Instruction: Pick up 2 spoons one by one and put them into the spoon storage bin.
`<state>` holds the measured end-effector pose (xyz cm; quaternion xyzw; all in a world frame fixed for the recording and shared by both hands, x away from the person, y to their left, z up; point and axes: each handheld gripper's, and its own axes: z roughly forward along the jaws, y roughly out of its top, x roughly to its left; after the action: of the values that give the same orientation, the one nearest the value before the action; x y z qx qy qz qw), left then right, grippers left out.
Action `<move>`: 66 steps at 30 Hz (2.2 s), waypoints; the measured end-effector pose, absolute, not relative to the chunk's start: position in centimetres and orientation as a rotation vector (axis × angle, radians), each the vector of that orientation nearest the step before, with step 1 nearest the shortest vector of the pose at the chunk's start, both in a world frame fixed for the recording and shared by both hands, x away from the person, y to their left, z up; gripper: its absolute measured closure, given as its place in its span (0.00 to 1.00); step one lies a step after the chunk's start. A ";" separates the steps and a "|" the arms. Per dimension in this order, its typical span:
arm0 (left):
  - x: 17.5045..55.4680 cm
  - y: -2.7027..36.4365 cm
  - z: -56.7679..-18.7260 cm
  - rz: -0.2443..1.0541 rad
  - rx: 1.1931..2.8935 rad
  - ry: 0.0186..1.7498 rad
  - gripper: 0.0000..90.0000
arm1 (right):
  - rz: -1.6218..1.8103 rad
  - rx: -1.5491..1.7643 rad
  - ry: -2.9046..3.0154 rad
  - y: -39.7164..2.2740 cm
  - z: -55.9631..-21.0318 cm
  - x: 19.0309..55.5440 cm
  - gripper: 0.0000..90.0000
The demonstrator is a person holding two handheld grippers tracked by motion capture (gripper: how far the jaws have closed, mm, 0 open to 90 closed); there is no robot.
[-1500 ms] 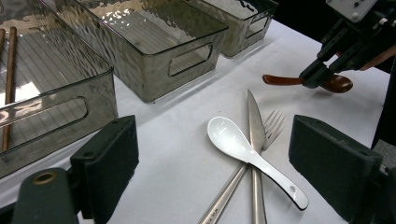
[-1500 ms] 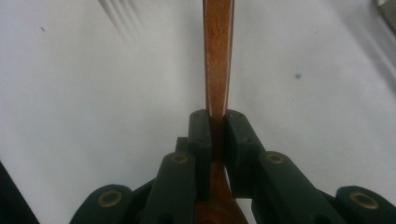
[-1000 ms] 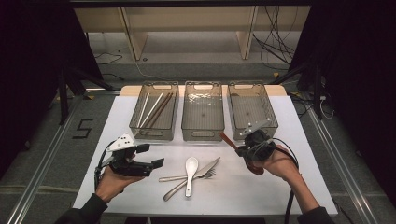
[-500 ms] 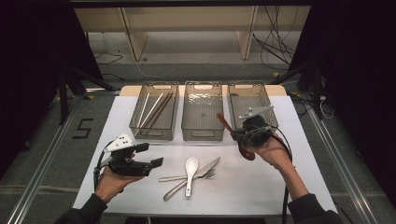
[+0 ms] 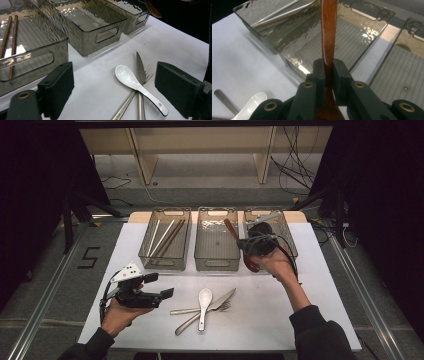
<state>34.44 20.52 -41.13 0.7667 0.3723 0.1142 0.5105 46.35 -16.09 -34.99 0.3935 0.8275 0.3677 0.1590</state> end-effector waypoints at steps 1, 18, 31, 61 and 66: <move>34.4 20.5 -41.1 0.276 1.845 0.899 0.17 | 1.049 1.125 2.363 -15.8 -35.0 46.6 0.92; 34.4 20.6 -41.0 0.266 1.832 0.899 0.17 | 1.071 1.221 2.282 -12.6 -34.6 50.6 0.91; 34.4 20.5 -41.0 0.264 1.825 0.899 0.17 | 1.077 1.294 2.244 -11.4 -35.5 52.6 0.91; 34.4 20.1 -41.1 0.249 1.844 0.905 0.17 | 1.085 1.325 2.254 -12.3 -36.5 52.1 0.59; 34.4 19.8 -41.2 0.244 1.855 0.916 0.17 | 1.103 1.286 2.274 -13.7 -36.2 50.1 0.50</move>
<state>34.41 19.80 -41.18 0.7685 0.3797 0.1013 0.5049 50.08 -13.66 -36.23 0.4482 0.7925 0.3844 0.1522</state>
